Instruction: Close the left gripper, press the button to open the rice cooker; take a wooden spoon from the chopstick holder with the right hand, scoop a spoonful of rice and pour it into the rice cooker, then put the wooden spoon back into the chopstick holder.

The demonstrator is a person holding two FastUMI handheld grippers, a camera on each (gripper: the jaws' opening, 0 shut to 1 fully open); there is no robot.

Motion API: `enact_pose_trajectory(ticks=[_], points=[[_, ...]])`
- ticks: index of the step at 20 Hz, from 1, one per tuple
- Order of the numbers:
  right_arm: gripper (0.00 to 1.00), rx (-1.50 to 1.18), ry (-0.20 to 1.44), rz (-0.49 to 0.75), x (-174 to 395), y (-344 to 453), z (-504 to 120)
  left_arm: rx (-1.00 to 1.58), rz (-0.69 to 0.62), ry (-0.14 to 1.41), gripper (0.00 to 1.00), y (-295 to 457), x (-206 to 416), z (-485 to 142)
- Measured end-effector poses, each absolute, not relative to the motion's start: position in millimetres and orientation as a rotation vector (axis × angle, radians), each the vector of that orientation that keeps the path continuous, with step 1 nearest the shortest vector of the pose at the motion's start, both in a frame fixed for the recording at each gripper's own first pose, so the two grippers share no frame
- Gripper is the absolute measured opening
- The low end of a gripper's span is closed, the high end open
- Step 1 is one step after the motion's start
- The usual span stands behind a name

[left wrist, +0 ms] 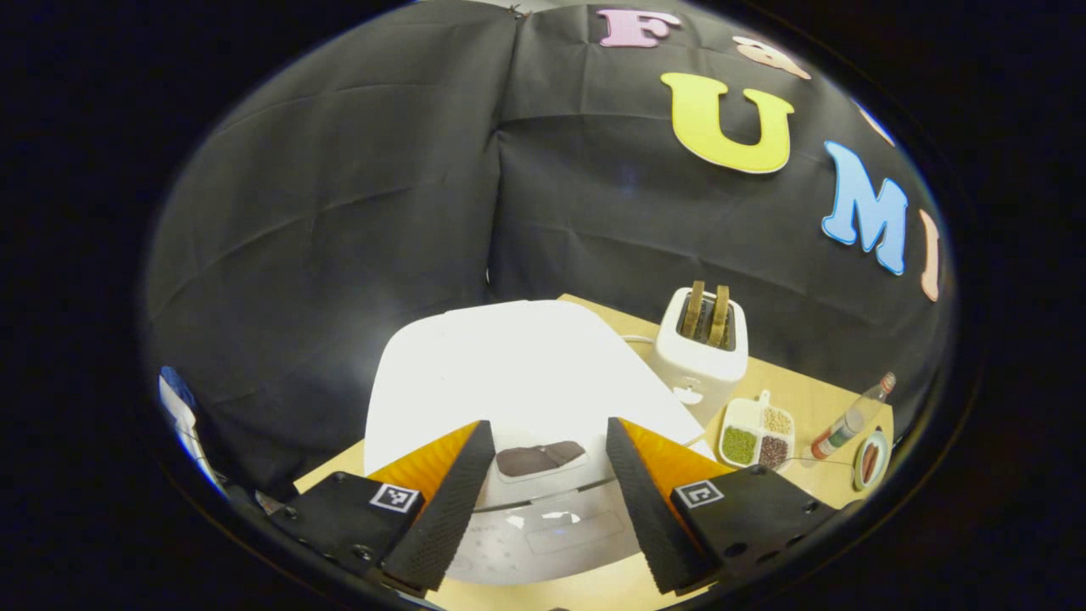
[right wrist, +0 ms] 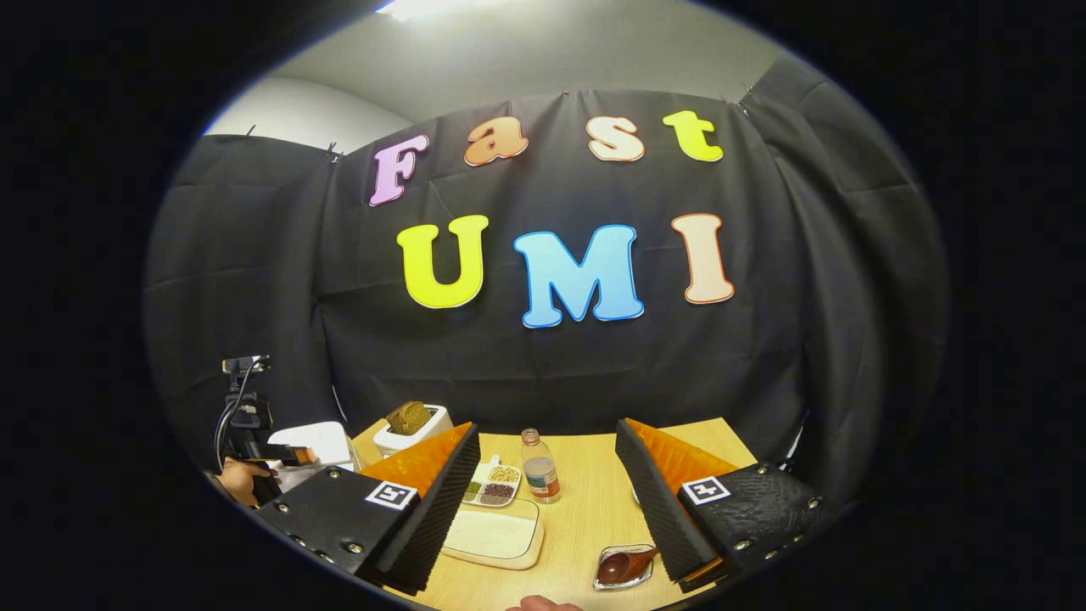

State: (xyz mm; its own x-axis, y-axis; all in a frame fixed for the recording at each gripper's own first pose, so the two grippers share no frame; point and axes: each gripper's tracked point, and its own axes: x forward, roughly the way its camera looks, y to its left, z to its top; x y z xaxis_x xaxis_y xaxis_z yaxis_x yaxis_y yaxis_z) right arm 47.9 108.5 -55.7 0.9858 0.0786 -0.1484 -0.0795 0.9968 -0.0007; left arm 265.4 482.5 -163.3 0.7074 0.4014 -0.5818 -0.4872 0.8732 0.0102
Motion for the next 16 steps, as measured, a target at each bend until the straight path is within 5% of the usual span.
enact_pose_trajectory(ticks=[16], points=[[0.98,0.022,0.159,0.075,36.6,103.1,-60.5,-0.099,0.44,0.583,0.96,485.2,267.8,-165.1]])
